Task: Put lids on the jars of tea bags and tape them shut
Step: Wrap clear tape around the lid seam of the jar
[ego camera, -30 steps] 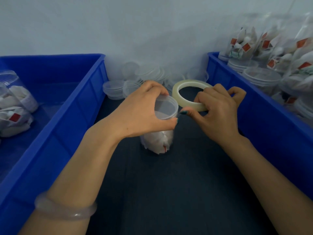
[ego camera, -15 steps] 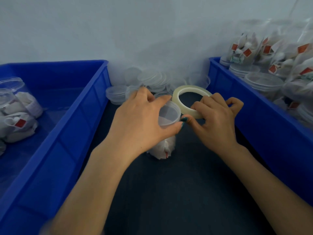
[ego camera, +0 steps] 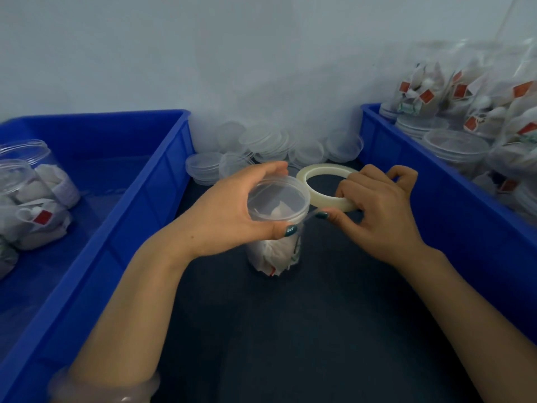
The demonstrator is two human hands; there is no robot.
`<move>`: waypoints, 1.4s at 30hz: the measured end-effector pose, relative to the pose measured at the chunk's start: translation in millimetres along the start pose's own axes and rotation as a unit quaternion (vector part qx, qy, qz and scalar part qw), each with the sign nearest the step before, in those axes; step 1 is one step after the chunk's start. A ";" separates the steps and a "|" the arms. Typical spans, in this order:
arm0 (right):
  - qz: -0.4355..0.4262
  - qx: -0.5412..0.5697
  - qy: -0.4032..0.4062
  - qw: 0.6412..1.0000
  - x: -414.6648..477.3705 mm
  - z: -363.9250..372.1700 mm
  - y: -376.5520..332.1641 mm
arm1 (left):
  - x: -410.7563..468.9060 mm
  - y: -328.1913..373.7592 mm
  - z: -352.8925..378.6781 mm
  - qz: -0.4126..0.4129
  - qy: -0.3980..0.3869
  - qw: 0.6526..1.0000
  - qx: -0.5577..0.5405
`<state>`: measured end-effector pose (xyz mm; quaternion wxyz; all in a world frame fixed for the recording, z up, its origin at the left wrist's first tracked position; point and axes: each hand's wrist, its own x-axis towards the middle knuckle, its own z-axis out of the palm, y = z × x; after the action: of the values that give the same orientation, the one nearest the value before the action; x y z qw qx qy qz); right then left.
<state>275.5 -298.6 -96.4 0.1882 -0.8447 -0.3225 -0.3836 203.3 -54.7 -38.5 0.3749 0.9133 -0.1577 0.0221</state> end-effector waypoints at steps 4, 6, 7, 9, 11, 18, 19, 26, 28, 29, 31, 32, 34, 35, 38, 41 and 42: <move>0.031 -0.001 0.010 0.999 1.5 -0.3 -2.9 | 7.5 2.3 -1.8 0.012 -0.044 0.999 0.026; 0.043 0.009 0.006 0.999 1.7 -0.1 -5.3 | 11.4 3.8 2.0 0.012 -0.040 0.998 0.043; 0.047 0.012 0.005 0.999 1.2 0.4 -6.7 | 12.8 5.6 6.3 0.006 -0.024 0.999 0.049; 0.048 0.011 0.006 0.999 0.1 1.0 -9.0 | 15.2 10.9 17.9 -0.019 0.034 0.997 0.068; 0.050 0.008 -0.004 0.999 0.2 0.5 -9.9 | 17.0 14.9 28.8 -0.032 0.091 0.989 0.110; 0.010 0.059 -0.053 0.997 1.1 -5.3 -1.1 | 14.6 11.1 35.5 -0.031 0.133 0.986 0.100; 0.008 0.065 -0.057 0.996 1.2 -6.2 0.5 | 13.8 11.6 35.3 -0.042 0.126 0.984 0.115; 0.002 0.013 -0.028 1.000 1.1 -7.2 1.0 | 9.7 19.7 28.8 -0.054 0.110 0.980 0.156; 0.001 -0.007 -0.015 1.000 1.2 -8.1 1.6 | 10.4 19.8 24.3 -0.048 0.100 0.983 0.144; 0.005 -0.011 -0.011 1.000 1.4 -8.5 2.0 | 10.7 19.3 22.2 -0.046 0.098 0.984 0.139; 0.016 -0.012 -0.003 1.000 1.4 -9.0 2.1 | 11.5 18.2 20.0 -0.041 0.094 0.987 0.127; 0.023 -0.013 0.003 1.000 1.7 -9.1 1.2 | 12.3 16.9 19.3 -0.036 0.088 0.988 0.117; 0.039 -0.023 0.013 0.999 2.8 -8.2 -2.3 | 14.1 13.9 18.0 -0.026 0.070 0.993 0.095; 0.045 -0.031 0.019 0.998 2.8 -7.2 -4.3 | 14.8 12.7 17.1 -0.024 0.057 0.995 0.083; 0.054 -0.047 0.036 0.997 0.4 -3.8 -8.9 | 16.4 11.6 15.1 -0.026 0.017 0.998 0.055; 0.061 -0.048 0.044 0.996 -3.4 1.5 -11.0 | 16.7 14.2 17.7 -0.029 0.013 0.996 0.078; 0.062 -0.044 0.042 0.996 -3.7 3.0 -11.7 | 17.2 15.9 21.1 -0.035 0.025 0.995 0.093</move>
<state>267.2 -290.0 -100.3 0.1871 -0.8538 -0.2440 -0.4201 213.1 -84.6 -40.1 0.2928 0.9482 -0.1140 0.0460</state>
